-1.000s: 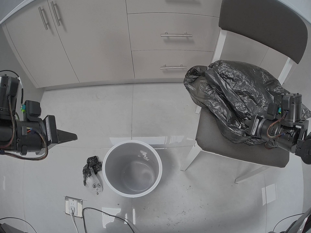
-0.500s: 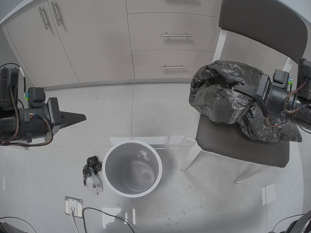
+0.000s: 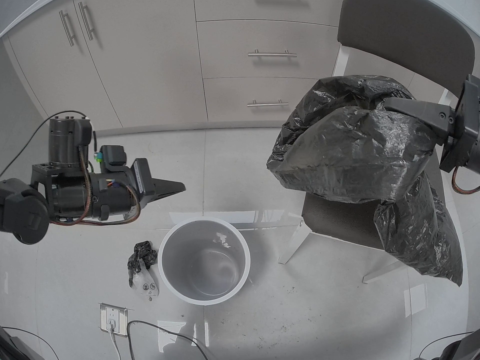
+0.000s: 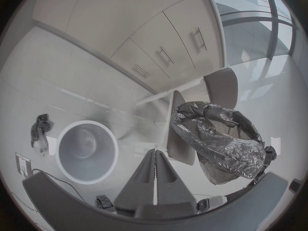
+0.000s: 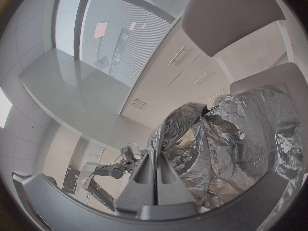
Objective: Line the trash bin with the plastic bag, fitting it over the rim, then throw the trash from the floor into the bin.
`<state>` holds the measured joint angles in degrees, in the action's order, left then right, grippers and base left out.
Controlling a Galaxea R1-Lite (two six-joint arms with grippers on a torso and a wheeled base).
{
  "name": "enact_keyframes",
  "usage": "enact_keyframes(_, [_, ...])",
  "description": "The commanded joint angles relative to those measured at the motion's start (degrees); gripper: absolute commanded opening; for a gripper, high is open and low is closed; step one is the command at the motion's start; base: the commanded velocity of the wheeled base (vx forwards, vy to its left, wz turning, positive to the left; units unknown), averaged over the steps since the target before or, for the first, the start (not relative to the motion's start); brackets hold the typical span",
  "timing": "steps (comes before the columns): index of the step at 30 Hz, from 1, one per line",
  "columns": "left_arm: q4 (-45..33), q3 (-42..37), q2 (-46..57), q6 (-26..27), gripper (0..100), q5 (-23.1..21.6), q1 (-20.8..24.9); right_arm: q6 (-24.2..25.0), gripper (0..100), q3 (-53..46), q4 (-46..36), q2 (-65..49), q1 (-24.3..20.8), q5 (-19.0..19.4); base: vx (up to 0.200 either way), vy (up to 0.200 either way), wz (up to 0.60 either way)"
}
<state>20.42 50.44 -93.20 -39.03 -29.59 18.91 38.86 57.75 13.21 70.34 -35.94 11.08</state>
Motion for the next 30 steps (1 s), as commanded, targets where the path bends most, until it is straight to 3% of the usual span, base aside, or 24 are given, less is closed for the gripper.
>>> enact_keyframes(1, [1.90,0.62,-4.54,-0.16,0,-1.61,2.63,-1.07,0,0.44,-0.29,-1.79,-3.17,0.08,0.000,0.000,0.00])
enact_keyframes(5, [2.52,5.28,-7.53,-3.68,0,-3.28,4.03,-1.69,0,0.26,-2.14,-1.61,-7.13,-0.18,0.000,0.000,0.00])
enact_keyframes(11, [2.70,11.08,-10.34,-9.39,0,-3.37,3.86,-1.77,0,0.00,-2.58,-1.87,-8.89,-0.18,0.000,0.000,0.00])
enact_keyframes(26, [1.99,12.84,-10.60,-9.83,0,-2.76,3.77,-2.74,0,-0.18,-2.58,-2.40,-9.85,-0.18,0.000,0.000,0.00])
enact_keyframes(27, [1.90,12.84,-10.60,-9.75,100,-2.76,3.77,-2.74,0,-0.27,-2.58,-2.40,-9.85,-0.27,0.000,0.000,0.00])
enact_keyframes(30, [1.90,12.75,-10.60,-9.39,100,-2.67,3.77,-2.74,0,-0.27,-2.58,-2.40,-9.77,-0.18,0.000,0.000,0.00])
